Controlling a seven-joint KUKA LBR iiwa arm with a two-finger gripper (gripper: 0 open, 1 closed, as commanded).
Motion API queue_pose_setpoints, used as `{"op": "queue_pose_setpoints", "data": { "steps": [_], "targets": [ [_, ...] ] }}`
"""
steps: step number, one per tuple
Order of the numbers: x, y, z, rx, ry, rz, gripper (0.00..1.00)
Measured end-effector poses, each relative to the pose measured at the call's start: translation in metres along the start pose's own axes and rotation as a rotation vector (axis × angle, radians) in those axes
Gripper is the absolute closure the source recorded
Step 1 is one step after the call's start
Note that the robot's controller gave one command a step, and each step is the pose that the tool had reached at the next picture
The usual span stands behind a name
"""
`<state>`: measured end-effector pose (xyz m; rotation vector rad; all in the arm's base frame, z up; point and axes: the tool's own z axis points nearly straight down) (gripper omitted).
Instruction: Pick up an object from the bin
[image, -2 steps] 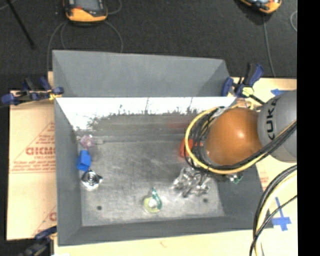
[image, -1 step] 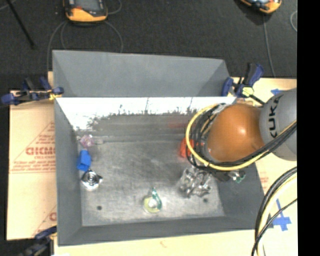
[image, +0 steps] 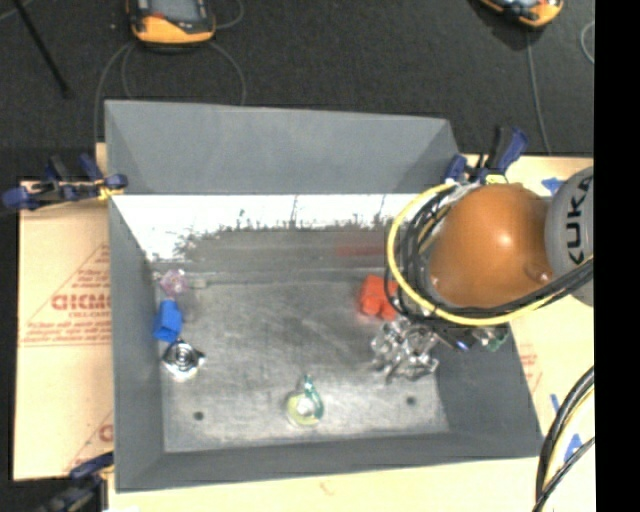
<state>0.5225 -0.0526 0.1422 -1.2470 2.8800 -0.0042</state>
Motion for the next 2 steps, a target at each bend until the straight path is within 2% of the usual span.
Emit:
{"op": "queue_pose_setpoints", "data": {
  "steps": [1, 2],
  "targets": [
    [0.0006, -0.0012, -0.0347, -0.001, 0.001, 0.006, 1.00],
    [0.0008, -0.0013, -0.0379, -0.003, 0.000, 0.012, 1.00]
  ]
}}
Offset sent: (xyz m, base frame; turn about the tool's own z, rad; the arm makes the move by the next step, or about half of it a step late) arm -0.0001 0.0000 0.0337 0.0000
